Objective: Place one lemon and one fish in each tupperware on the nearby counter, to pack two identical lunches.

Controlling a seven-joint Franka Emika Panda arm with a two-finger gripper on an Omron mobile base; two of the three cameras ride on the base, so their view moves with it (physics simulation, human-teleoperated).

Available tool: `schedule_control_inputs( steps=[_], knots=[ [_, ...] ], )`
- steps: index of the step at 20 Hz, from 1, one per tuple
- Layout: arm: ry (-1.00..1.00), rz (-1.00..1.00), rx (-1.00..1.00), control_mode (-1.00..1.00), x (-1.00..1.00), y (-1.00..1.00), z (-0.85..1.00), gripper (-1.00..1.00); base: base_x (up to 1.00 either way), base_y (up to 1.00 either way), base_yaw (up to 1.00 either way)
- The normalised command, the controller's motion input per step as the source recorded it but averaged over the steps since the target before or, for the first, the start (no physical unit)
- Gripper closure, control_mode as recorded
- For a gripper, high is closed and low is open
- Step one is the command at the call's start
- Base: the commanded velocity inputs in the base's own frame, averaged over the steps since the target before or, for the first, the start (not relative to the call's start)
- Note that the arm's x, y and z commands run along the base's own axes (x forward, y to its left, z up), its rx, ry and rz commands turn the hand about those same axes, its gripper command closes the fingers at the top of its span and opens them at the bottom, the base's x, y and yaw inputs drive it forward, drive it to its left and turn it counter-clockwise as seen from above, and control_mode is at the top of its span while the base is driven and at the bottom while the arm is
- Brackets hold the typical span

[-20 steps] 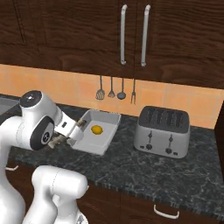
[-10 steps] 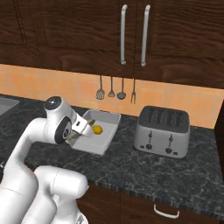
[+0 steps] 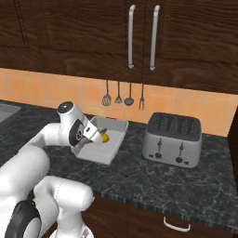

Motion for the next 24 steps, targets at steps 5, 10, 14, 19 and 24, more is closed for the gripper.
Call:
schedule_control_inputs(
  steps=[5,10,14,19,24],
  knots=[
    [0.00,-0.29,0.10,-1.00,0.25,0.00,-0.39,1.00,0.00,0.00,0.00],
    [0.01,-0.13,0.08,-1.00,0.55,-0.04,-0.21,1.00,0.00,0.00,0.00],
    [0.01,-0.03,0.00,-1.00,0.56,0.00,-0.30,1.00,0.00,0.00,0.00],
    [0.04,-0.04,0.00,-1.00,0.29,0.00,-0.31,1.00,0.00,0.00,0.00],
    [0.04,-0.04,0.00,-1.00,0.25,0.00,-0.30,1.00,0.00,0.00,0.00]
  ],
)
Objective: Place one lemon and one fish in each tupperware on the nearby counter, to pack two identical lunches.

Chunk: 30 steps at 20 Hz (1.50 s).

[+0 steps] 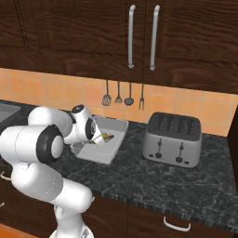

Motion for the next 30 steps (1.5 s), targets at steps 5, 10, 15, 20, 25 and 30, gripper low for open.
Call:
schedule_control_inputs(
  steps=[5,10,15,20,25,30],
  knots=[
    [0.05,-0.06,0.00,-1.00,0.21,-0.11,-0.14,-1.00,0.00,0.00,0.00],
    [-0.05,-0.02,0.00,-1.00,-0.64,0.06,0.18,-1.00,0.00,0.00,0.00],
    [-0.13,-0.02,0.00,-1.00,-0.58,0.02,0.66,-1.00,0.00,0.00,0.00],
    [-0.09,0.04,0.02,-1.00,-1.00,0.00,0.80,-1.00,0.00,0.00,0.00],
    [0.02,0.38,-0.05,-1.00,-1.00,-0.01,0.47,-1.00,0.00,0.00,0.00],
    [0.02,0.49,-0.15,-1.00,-1.00,0.02,0.59,-1.00,0.00,0.00,0.00]
  ],
)
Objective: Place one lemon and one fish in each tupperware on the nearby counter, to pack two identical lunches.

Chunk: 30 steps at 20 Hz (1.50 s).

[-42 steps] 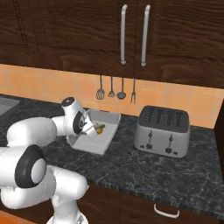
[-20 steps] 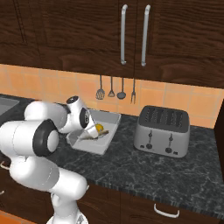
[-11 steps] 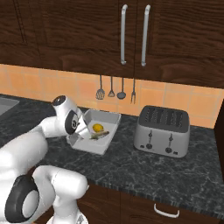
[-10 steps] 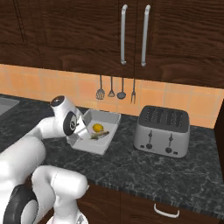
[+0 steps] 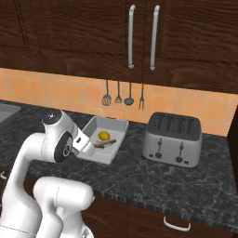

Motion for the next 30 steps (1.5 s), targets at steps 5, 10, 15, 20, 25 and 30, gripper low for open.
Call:
schedule_control_inputs(
  steps=[5,10,15,20,25,30],
  knots=[
    [0.02,0.24,-0.08,-1.00,-0.76,0.00,0.68,-1.00,0.00,0.00,0.00],
    [-0.12,0.08,-0.11,-1.00,-0.93,0.00,-0.57,-1.00,0.00,0.00,0.00],
    [-0.34,0.00,-0.08,1.00,-0.70,0.00,-0.65,-1.00,-0.16,0.00,0.00],
    [0.00,0.00,0.00,1.00,0.00,0.00,0.00,-1.00,-0.99,0.00,0.01],
    [0.00,0.00,0.00,1.00,0.00,0.00,0.00,-1.00,-1.00,-0.20,0.00],
    [0.00,0.00,0.00,1.00,0.00,0.00,0.00,-1.00,-0.91,-0.94,-0.08]
  ],
)
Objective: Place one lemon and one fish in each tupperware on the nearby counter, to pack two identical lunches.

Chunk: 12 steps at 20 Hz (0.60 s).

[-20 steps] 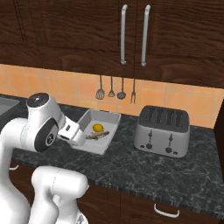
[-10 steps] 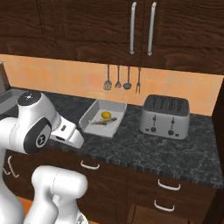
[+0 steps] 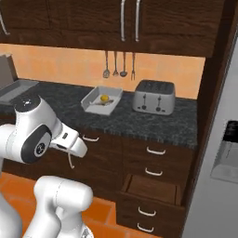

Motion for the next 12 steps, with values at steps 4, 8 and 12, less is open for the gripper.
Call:
schedule_control_inputs(
  steps=[4,8,12],
  knots=[
    [0.00,0.00,0.00,1.00,0.00,0.00,0.00,-1.00,-0.36,-1.00,-0.04],
    [0.00,0.00,0.00,1.00,0.00,0.00,0.00,-1.00,-0.09,-1.00,0.00],
    [0.00,0.00,0.00,1.00,0.00,0.00,0.00,-1.00,-0.04,-1.00,0.00]
  ],
)
